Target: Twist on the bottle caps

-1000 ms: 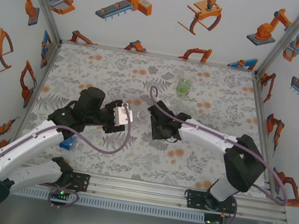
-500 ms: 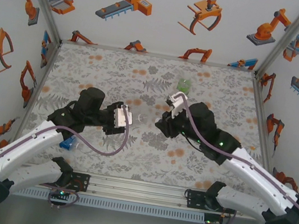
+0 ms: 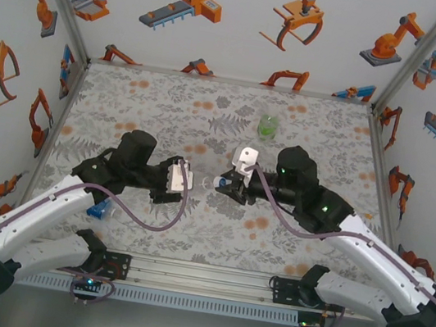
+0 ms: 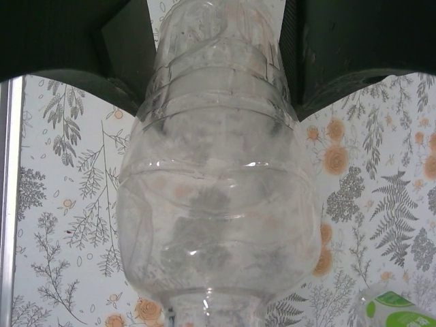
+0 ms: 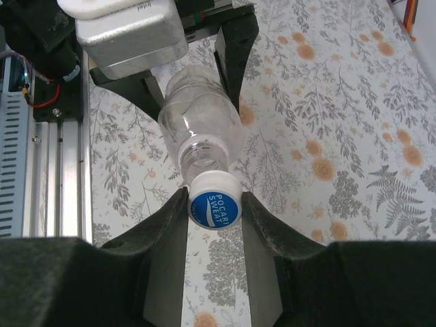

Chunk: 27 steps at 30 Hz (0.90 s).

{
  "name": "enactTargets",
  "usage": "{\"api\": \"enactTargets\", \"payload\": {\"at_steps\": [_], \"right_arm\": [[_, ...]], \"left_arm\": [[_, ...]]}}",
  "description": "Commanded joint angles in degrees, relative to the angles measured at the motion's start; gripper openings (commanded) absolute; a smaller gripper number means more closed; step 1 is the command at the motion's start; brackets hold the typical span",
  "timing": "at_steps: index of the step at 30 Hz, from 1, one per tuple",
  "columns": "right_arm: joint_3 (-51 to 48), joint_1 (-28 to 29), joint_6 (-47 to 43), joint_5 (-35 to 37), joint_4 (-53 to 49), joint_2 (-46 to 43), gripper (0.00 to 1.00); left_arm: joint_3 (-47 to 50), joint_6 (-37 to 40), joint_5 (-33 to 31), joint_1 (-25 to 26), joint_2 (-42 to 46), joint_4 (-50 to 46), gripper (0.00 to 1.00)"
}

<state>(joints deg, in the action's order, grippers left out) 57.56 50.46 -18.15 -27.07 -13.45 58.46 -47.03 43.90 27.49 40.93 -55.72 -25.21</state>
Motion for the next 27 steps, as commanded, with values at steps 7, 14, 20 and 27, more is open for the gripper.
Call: {"api": "enactTargets", "payload": {"at_steps": [7,14,20,27], "right_arm": [[3.7,0.1,-4.9,-6.3,-2.2,1.8,0.07],[4.9,0.5,-6.4,-5.7,-4.4,3.4,0.07],[5.8,0.6,-7.3,-7.1,-5.3,4.5,0.07],[6.3,0.6,-8.7,-10.2,-6.5,5.9,0.06]], "left_arm": [[-1.1,1.5,1.7,0.6,-0.2,-1.2,0.00],[-1.1,1.7,1.9,0.7,-0.1,-1.3,0.00],[-1.0,1.8,2.0,0.8,-0.1,-1.3,0.00],[-1.0,1.8,2.0,0.9,-0.1,-1.4,0.00]]}}
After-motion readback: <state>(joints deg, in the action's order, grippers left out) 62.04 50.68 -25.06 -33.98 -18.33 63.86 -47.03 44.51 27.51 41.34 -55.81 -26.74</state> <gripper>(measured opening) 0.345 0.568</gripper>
